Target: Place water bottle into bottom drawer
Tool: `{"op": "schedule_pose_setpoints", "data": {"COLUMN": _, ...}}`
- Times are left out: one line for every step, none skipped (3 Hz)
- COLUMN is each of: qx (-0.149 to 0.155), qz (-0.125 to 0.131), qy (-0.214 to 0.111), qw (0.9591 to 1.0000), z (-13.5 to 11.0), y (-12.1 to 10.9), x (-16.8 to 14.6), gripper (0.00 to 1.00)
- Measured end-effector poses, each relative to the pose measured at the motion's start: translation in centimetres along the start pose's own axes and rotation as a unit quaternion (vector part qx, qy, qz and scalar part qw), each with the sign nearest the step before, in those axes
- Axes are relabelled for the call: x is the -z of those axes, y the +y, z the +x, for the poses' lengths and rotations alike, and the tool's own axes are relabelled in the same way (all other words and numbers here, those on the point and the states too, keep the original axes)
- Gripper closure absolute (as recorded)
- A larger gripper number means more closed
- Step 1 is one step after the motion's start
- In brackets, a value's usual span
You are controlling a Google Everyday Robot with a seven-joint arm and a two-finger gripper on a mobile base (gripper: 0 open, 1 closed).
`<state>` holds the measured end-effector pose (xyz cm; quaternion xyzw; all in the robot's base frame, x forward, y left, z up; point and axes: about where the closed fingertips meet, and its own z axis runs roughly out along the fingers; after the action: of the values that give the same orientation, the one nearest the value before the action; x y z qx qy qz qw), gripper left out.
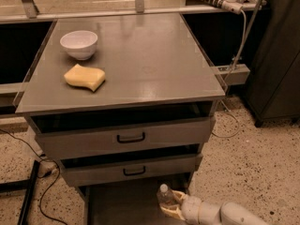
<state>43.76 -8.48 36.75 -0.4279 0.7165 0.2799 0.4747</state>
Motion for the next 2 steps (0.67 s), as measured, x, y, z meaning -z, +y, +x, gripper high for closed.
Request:
{"op": "schedule_pose_setpoints", "data": {"qx": -0.005, "qz": -0.007, "qy": 0.008, "qw": 0.9999, "z": 1.2, "y": 0.1, "x": -1.5, "gripper": 1.0}}
{"op": "schedule_pose_setpoints", "data": {"qx": -0.004, "qz": -0.012, "qy": 0.016, "qw": 0.9998, "z": 3.4, "y": -0.1, "x": -3.9, "gripper": 1.0}}
